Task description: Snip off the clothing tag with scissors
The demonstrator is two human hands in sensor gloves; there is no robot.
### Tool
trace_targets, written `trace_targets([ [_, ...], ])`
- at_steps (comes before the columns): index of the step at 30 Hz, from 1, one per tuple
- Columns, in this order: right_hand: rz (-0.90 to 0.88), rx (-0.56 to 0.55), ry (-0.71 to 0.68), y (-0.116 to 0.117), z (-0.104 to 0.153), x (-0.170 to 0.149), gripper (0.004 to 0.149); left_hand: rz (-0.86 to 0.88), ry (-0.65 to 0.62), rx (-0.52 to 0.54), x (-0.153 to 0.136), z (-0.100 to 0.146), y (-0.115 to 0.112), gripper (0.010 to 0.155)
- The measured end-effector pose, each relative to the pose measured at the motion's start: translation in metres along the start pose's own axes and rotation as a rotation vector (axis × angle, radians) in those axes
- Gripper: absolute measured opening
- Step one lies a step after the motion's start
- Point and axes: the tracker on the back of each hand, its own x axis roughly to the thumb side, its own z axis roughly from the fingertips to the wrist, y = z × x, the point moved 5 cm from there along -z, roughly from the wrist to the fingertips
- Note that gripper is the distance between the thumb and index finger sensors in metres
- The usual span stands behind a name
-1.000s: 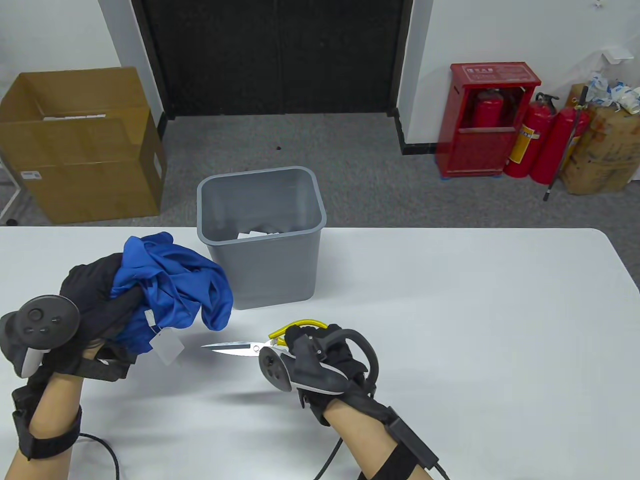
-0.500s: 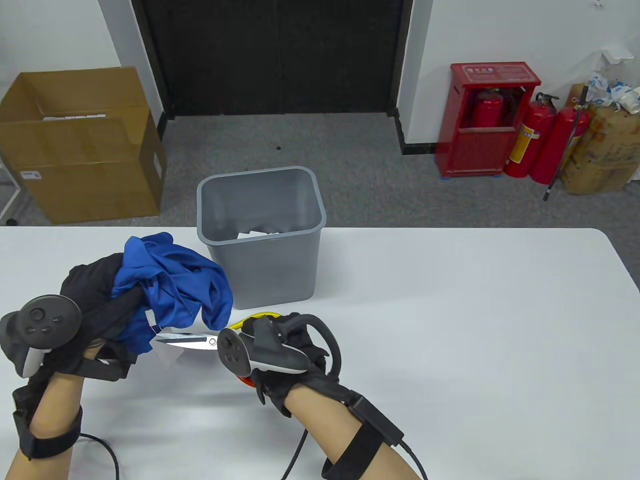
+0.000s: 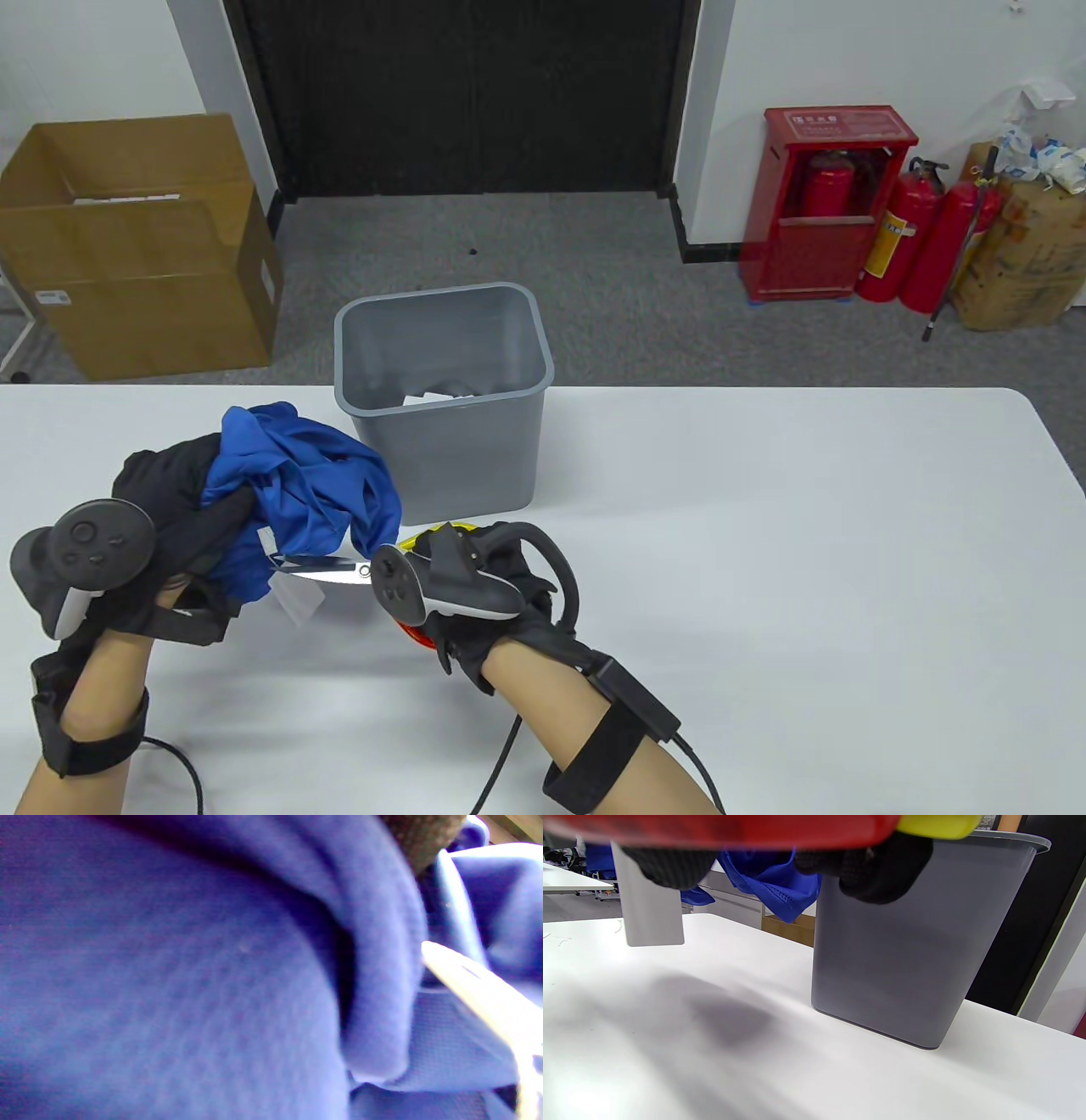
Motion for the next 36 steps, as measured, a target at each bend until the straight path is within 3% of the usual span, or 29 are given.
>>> trace_targets([
  [13, 0.014, 0.020, -0.026, -0.002, -0.010, 0.008, 0.080, -0.004, -0.011, -0.012, 0.004, 0.000, -0.003, 0.055],
  [36, 0.046, -0.071, -0.069, -0.014, -0.019, 0.020, 0.076, 0.000, -0.029, -0.023, 0.006, 0.001, -0.003, 0.055],
])
